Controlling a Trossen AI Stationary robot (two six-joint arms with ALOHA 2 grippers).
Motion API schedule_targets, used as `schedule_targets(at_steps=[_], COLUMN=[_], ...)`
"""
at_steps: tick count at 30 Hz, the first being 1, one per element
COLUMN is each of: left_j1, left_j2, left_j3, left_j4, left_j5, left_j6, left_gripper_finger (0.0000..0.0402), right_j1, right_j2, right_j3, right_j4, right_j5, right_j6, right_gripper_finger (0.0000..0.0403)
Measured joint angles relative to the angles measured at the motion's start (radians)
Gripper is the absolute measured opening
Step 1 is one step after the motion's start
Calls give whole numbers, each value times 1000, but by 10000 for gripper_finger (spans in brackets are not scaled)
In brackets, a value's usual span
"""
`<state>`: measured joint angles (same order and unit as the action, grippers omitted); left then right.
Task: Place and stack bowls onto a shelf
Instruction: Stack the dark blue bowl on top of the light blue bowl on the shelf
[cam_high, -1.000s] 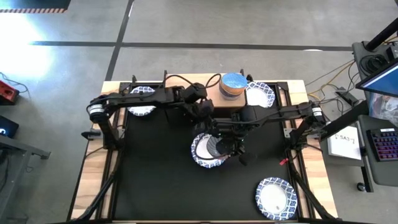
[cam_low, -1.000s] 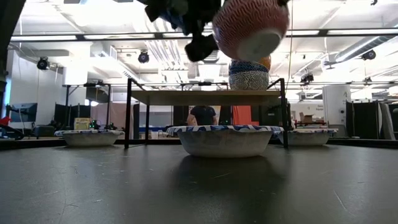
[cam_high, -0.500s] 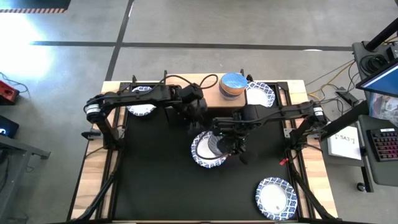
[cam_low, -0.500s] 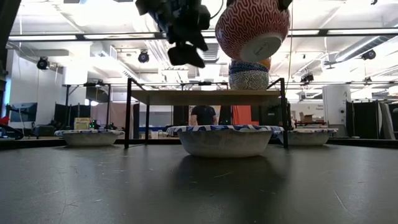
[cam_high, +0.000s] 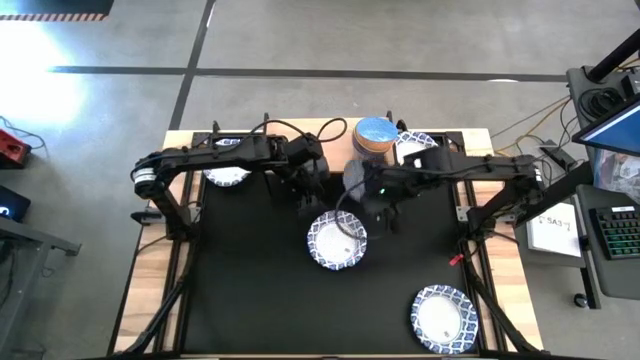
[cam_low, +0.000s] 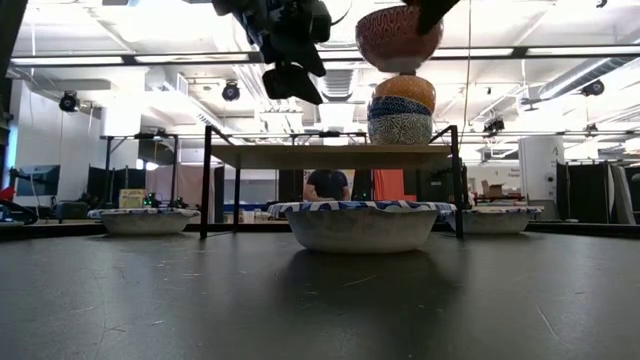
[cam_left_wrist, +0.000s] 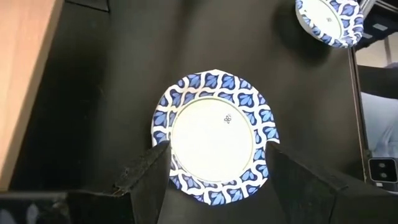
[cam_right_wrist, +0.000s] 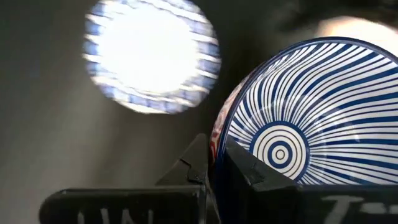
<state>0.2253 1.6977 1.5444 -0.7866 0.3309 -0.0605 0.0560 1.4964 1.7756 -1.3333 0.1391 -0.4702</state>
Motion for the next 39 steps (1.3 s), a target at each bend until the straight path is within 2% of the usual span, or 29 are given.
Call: schedule_targets(at_steps=[3, 6, 12, 18, 23, 39], left_j1=[0, 0, -1, -1, -1, -1], left_j2=[-14, -27, -36, -36, -36, -36], left_j3=[0, 0, 0, -1, -2, -2], left_j4=[0, 0, 1, 1, 0, 0], left_j5=[-10, -11, -11, -11, -11, -11], left_j6=[0, 0, -2, -3, -2, 3], left_gripper_finger=[243, 242, 242, 242, 242, 242], right_j1=[-34, -87, -224, -356, -380, -425], right_j2=[-32, -59, -85, -55, -24, 12], right_j3=[0, 0, 1, 2, 2, 2], right_j4=[36, 73, 168, 138, 109, 112], right_j5=[125, 180, 183, 123, 85, 97], right_j6=[0, 1, 34, 140, 156, 120], right_gripper_finger=[12, 12, 12, 12, 12, 13])
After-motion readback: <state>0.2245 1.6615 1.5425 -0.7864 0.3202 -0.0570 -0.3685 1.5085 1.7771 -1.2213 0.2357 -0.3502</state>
